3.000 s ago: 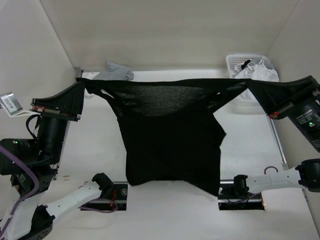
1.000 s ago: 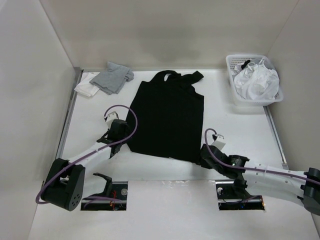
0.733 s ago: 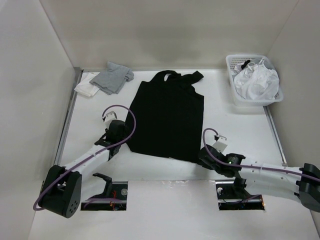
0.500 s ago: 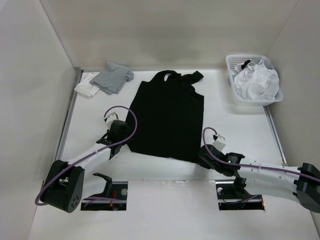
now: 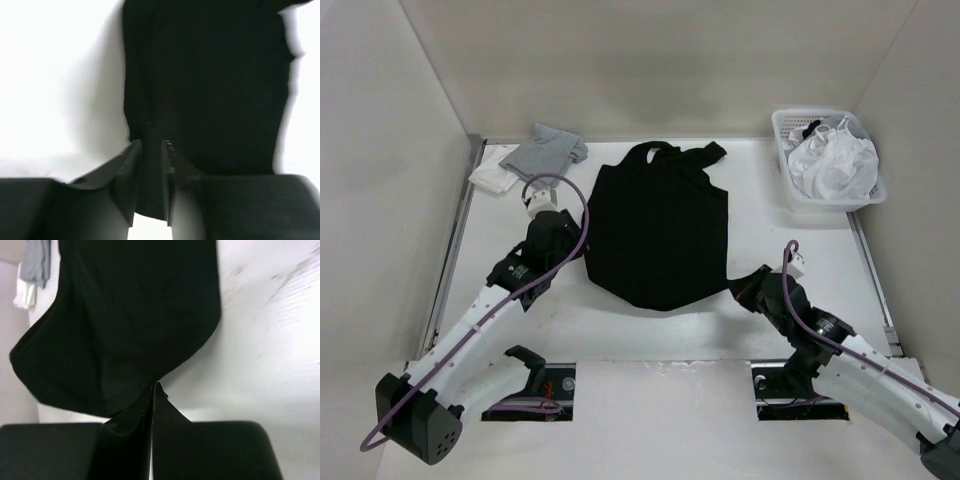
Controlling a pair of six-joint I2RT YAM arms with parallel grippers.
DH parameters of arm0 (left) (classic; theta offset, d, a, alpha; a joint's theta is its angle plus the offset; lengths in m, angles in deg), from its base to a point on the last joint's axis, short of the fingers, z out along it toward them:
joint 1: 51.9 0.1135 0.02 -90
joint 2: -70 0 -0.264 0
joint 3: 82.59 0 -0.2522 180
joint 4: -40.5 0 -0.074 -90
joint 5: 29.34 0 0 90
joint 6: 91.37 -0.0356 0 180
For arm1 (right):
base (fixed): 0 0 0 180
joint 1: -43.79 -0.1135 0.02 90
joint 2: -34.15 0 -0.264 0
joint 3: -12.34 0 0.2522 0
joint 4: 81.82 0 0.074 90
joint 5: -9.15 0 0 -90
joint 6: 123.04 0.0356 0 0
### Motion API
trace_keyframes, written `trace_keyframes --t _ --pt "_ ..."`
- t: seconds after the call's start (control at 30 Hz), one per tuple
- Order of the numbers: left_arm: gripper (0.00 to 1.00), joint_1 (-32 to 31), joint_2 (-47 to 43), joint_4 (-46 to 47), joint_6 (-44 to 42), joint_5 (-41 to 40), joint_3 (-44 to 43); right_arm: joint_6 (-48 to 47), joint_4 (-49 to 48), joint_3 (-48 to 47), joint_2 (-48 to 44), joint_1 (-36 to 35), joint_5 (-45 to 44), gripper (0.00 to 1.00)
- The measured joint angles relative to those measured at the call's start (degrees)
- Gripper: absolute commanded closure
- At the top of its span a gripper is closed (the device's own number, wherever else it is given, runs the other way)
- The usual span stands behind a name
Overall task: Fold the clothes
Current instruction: Flatten the tank top out
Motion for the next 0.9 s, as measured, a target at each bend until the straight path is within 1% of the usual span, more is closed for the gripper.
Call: trace_keyframes --t 0.07,0.17,0.2,0.3,0.33,0.4,0.47,0.5,0.57,0.63,0.7,0.9 --pt "0.70 -1.86 0.26 -1.95 0.22 -0.90 -5.90 -1.66 -0.61 0.15 0.39 2.62 1.11 1.00" --pt "0.64 -4.44 5.01 -2.05 0.20 -3.04 -13.07 -3.06 -3.39 2.05 1.27 4.72 3.10 1.00" --pt "0.64 -5.14 7.30 -1.57 0.15 -3.54 -14.71 -3.39 -4.26 3.06 1.55 5.25 3.76 1.00" --pt "0.68 -6.64 16.46 1.22 -0.04 -4.66 -17.94 -4.26 -5.77 5.22 2.43 6.40 5.31 1.00" --pt "0.68 -6.86 18.88 1.84 -0.04 -4.94 -17.38 -4.48 -6.05 5.66 2.62 6.67 5.81 1.00" --pt "0.66 -6.84 19.74 2.14 -0.04 -5.99 -12.85 -4.87 -6.82 6.29 2.60 6.88 6.47 1.00" --pt "0.60 -5.49 15.91 1.55 0.04 -7.58 -5.49 -5.38 -7.41 6.36 2.69 7.04 6.97 1.00" --pt "0.58 -4.31 13.38 0.98 0.11 -7.96 -2.29 -5.60 -7.80 6.36 2.75 7.13 7.10 1.00" --pt "0.58 -1.29 8.22 0.52 0.35 -7.91 3.45 -6.12 -8.81 6.36 3.17 7.37 7.58 1.00" --pt "0.64 0.87 6.43 0.83 0.39 -6.95 6.29 -6.60 -9.35 6.36 3.67 7.41 7.85 1.00" --pt "0.67 1.14 7.04 1.75 0.42 -5.29 8.31 -7.02 -9.68 6.36 4.13 7.41 8.07 1.00" --pt "0.61 0.72 8.24 4.31 0.92 -1.42 14.43 -7.41 -10.14 6.36 4.96 7.41 8.63 1.00"
